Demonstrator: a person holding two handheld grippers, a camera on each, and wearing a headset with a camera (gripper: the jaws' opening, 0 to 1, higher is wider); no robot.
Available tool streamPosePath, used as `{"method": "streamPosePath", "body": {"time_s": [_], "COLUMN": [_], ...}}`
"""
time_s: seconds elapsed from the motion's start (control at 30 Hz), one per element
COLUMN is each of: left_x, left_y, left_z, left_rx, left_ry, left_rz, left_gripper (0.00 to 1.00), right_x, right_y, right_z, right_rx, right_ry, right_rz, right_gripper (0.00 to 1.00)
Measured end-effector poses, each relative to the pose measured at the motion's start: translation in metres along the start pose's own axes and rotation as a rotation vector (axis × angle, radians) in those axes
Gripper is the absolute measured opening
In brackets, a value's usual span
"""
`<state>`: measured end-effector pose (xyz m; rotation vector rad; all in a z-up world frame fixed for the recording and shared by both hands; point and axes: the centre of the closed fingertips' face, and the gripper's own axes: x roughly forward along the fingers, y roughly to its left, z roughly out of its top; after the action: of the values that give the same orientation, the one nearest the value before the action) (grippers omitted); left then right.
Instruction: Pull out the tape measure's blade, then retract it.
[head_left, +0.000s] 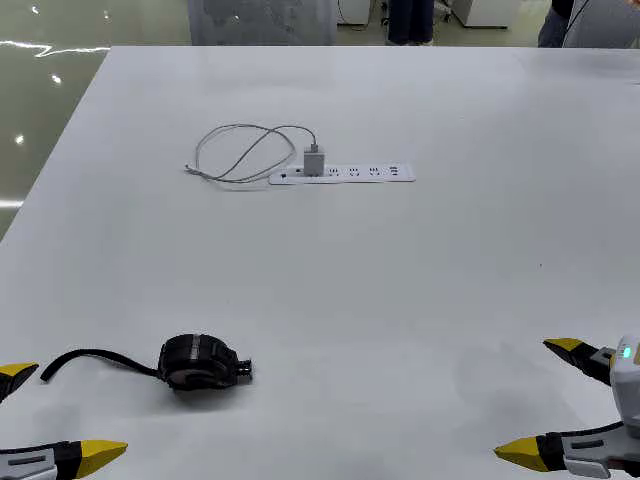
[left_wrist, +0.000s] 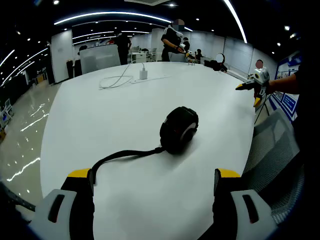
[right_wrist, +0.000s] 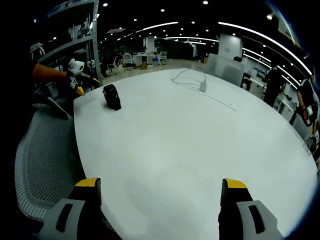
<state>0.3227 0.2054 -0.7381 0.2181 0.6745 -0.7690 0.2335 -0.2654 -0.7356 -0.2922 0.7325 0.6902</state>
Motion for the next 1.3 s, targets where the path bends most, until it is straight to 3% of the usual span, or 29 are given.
{"method": "streamPosePath", "body": {"time_s": [0.23,0.53,1.0,1.3], "left_x": [-0.003,-0.003,-0.004,0.006], "left_y": [-0.002,0.002,-0.002,-0.008], "left_z": [-0.005,0.005,0.005,0.014], "left_rx": [-0.001,0.005,0.040,0.088], "left_ry": [0.007,-0.007,0.001,0.020], "left_rz": [-0.004,-0.005,-0.024,-0.084], "left_gripper": [0.99,0.99,0.99,0.99], "right_x": [0.000,-0.006,-0.003,0.015], "right_y": [0.005,0.005,0.011,0.015], "right_z": [-0.001,-0.008,0.013,0.036], "right_rx": [0.003,0.023,-0.012,-0.065], "right_ry": [0.007,0.007,0.000,0.009], "right_rz": [0.010,0.005,0.016,0.059], "right_gripper": [0.99,0.99,0.99,0.99]}}
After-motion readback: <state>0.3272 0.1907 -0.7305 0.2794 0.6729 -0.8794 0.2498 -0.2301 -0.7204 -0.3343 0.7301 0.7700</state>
